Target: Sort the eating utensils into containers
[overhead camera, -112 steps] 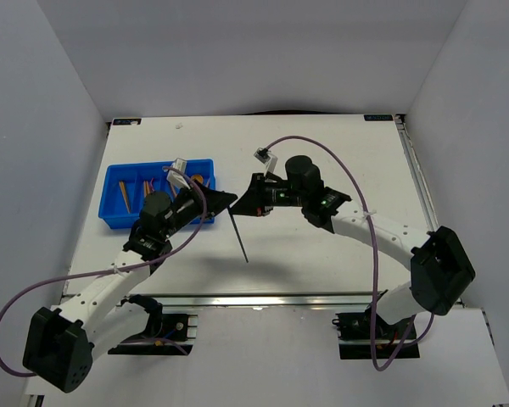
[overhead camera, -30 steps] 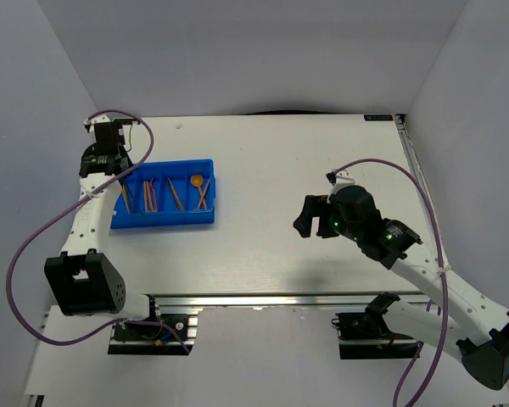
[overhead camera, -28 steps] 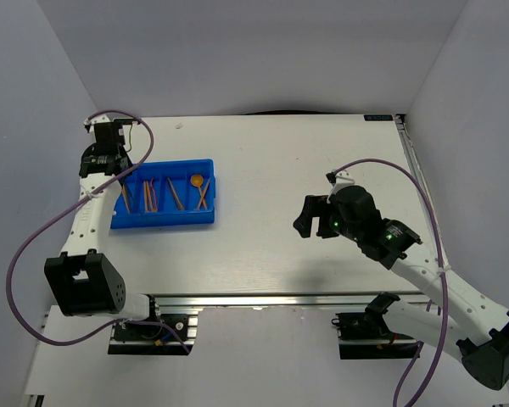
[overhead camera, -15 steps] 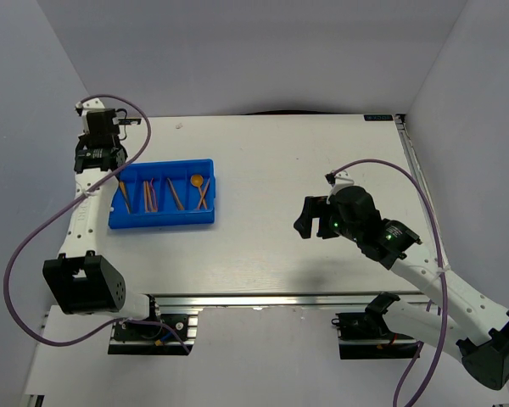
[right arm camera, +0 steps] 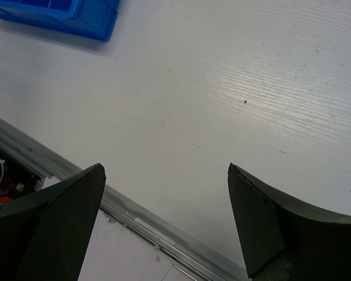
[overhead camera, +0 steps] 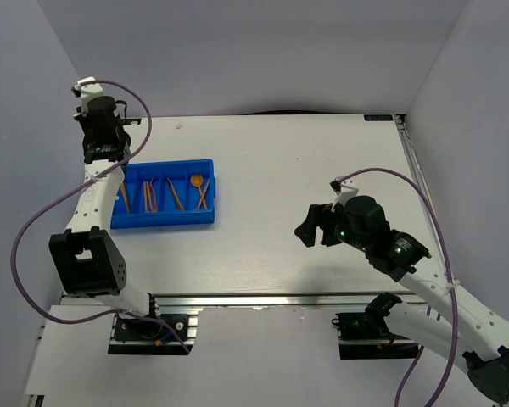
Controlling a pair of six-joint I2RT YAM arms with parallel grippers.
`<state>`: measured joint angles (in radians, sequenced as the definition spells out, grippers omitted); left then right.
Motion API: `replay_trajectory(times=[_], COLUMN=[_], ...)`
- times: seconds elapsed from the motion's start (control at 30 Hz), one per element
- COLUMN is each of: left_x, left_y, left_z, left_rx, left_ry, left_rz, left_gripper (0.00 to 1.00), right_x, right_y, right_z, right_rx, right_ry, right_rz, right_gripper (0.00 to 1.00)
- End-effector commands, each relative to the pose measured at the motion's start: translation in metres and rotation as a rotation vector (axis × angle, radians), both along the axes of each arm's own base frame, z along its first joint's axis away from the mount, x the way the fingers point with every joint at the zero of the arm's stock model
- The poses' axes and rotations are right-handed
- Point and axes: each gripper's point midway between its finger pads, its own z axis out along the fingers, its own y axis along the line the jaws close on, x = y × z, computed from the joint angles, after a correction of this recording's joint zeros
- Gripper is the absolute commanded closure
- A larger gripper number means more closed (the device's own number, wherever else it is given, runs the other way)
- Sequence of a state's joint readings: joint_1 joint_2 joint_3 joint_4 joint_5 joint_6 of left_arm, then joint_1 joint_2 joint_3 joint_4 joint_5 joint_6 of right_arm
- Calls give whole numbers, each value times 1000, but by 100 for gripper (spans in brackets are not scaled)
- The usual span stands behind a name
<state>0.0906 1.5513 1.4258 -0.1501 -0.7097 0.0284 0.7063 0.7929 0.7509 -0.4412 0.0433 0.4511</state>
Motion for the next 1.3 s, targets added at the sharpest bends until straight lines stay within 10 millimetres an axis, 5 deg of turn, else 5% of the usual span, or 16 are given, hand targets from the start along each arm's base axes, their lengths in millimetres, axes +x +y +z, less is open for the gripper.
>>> replay_trajectory(times=[0.0,0.63,0.87,1.03,1.27], left_x=[19,-1,-10,-16,-18], left_y=[-9,-5,4,4,1], left_z=[-12,-120,-139,-149,-163], left_rx=[-7,-56,-54,-60,-93], left_ry=[-22,55,82,87,84], left_rz=[-92,-94,-62,-63,-70], left_gripper=[100,100,98,83,50], right_x=[1,-6,-7,-5,-6], right_y=[6,-1,-1,0,0], right_z=[11,32,26,26,26], right_rx=[46,62,63,58,58], right_ry=[-56,-155,-146,-144,-147], right_rz=[36,73,72,72,74], right_gripper=[11,11,11,11,11])
